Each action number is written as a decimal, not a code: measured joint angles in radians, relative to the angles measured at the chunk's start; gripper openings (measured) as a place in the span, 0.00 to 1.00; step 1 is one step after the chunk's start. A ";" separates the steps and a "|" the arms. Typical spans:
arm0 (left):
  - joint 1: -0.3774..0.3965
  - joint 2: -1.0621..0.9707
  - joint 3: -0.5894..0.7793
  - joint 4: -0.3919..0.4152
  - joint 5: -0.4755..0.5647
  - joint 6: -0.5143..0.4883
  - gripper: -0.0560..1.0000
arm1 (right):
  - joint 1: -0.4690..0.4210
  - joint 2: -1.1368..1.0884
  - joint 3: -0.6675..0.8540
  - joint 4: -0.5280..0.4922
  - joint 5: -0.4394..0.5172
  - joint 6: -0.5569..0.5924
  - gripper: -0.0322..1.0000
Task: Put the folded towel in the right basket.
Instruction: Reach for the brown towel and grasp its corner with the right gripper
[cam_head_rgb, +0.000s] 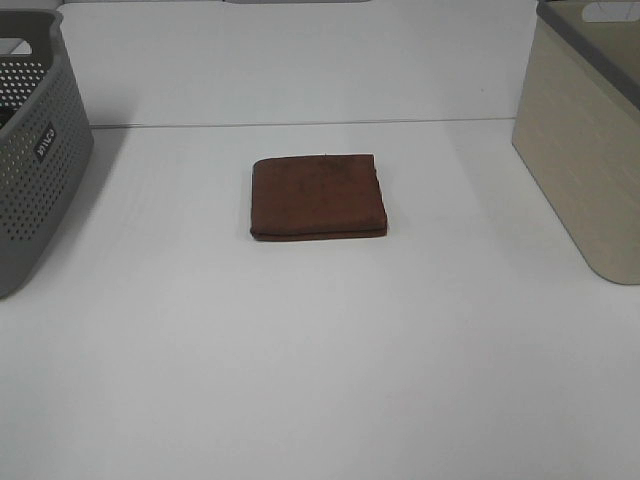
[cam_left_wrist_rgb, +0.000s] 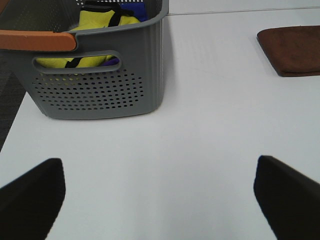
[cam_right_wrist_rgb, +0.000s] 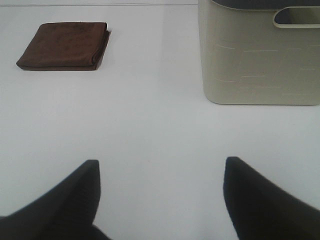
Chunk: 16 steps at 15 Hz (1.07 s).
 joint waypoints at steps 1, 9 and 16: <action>0.000 0.000 0.000 0.000 0.000 0.000 0.98 | 0.000 0.000 0.000 0.000 0.000 0.000 0.67; 0.000 0.000 0.000 0.000 0.000 0.000 0.98 | 0.000 0.000 0.000 0.000 0.000 0.000 0.67; 0.000 0.000 0.000 0.000 0.000 0.000 0.98 | 0.000 0.000 0.000 0.000 0.000 0.000 0.67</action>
